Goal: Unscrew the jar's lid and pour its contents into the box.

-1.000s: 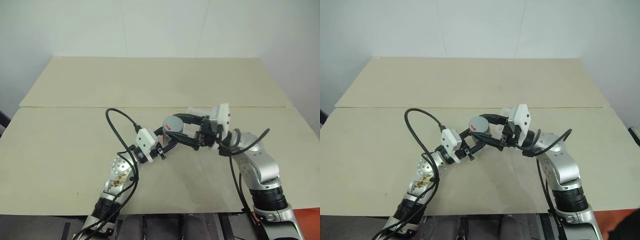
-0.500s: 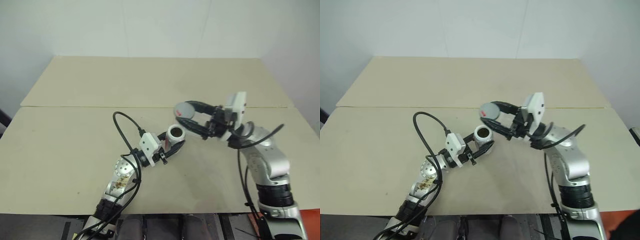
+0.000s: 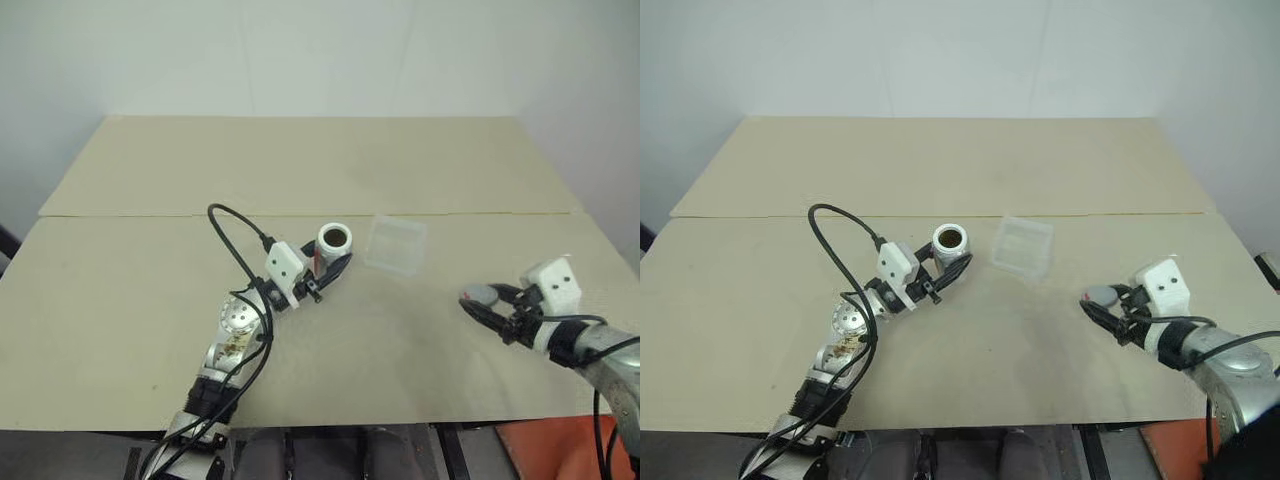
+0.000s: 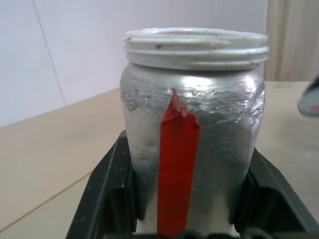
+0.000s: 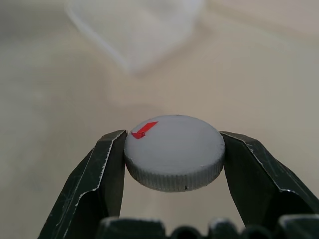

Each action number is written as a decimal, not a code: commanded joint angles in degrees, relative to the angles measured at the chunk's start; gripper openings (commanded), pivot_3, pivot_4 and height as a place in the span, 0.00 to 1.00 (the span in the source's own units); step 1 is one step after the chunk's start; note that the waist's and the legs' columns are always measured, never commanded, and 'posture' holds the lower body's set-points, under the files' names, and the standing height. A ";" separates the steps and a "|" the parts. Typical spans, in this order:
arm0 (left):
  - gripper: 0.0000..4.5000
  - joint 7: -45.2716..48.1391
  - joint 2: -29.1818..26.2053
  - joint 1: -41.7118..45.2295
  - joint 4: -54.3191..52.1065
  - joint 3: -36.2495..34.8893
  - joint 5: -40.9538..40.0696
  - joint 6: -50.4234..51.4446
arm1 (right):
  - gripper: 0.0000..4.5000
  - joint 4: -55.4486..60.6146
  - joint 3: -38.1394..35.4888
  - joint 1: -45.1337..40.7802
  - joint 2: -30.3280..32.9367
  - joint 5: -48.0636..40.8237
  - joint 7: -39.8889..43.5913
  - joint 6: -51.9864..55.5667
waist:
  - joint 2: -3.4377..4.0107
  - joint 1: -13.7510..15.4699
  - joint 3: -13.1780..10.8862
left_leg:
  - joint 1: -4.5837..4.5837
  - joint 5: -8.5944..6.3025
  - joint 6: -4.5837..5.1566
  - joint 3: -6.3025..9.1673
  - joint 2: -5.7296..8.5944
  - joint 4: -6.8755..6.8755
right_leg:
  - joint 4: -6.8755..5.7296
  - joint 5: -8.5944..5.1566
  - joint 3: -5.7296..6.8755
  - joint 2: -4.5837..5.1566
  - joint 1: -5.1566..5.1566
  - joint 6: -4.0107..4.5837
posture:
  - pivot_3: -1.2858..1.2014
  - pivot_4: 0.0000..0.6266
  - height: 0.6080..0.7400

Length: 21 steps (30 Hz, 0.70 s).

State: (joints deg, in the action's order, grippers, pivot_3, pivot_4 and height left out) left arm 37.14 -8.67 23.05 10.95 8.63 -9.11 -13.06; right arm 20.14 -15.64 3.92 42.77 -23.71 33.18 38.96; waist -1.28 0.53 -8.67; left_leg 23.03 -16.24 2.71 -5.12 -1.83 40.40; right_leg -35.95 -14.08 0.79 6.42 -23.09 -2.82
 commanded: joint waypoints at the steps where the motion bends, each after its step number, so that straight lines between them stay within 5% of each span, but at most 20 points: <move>1: 0.43 -0.59 0.26 1.41 -0.06 -0.77 0.20 -2.52 | 0.67 -2.36 1.37 -2.31 -1.28 1.74 -3.05 2.37 | 0.03 0.01 0.01 | 0.01 0.00 -0.01 0.00 0.00 -0.01 | 0.01 0.00 -0.01 -0.02 -0.03 0.00 | 0.52 0.24 1.00; 5: 0.43 -2.31 0.34 1.17 -0.05 -0.90 1.10 -2.80 | 0.67 -3.80 2.23 -3.24 -1.44 1.97 -4.53 7.56 | 0.00 0.07 0.05 | 0.01 0.01 -0.01 -0.04 -0.01 0.02 | 0.09 0.00 -0.03 -0.02 0.03 -0.01 | 0.52 0.24 1.00; 11: 0.43 -3.25 0.63 -0.17 -1.49 -0.60 1.36 -2.43 | 0.99 0.10 0.14 -1.48 1.49 -1.01 -0.72 11.71 | 0.01 0.38 0.12 | -0.04 -0.01 0.03 0.02 -0.01 0.01 | 0.09 0.00 0.02 -0.01 0.11 -0.01 | 0.52 0.24 1.00; 21: 0.43 -4.70 2.47 7.44 5.11 -1.57 1.59 -1.83 | 0.99 11.54 -5.97 -2.16 9.94 -5.21 6.83 10.96 | 0.01 0.66 0.11 | 0.12 -0.02 0.04 0.05 0.04 0.03 | 0.08 0.01 0.04 0.00 -0.02 -0.03 | 0.52 0.24 1.00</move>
State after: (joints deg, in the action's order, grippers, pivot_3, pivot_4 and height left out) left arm 33.08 -7.00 27.82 15.37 7.70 -7.09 -14.03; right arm 27.92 -18.27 2.88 51.55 -27.40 38.73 50.40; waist -1.27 1.20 -8.56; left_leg 23.15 -16.26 2.75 -5.05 -1.80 40.44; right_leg -35.86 -14.07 0.84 6.42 -23.11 -2.85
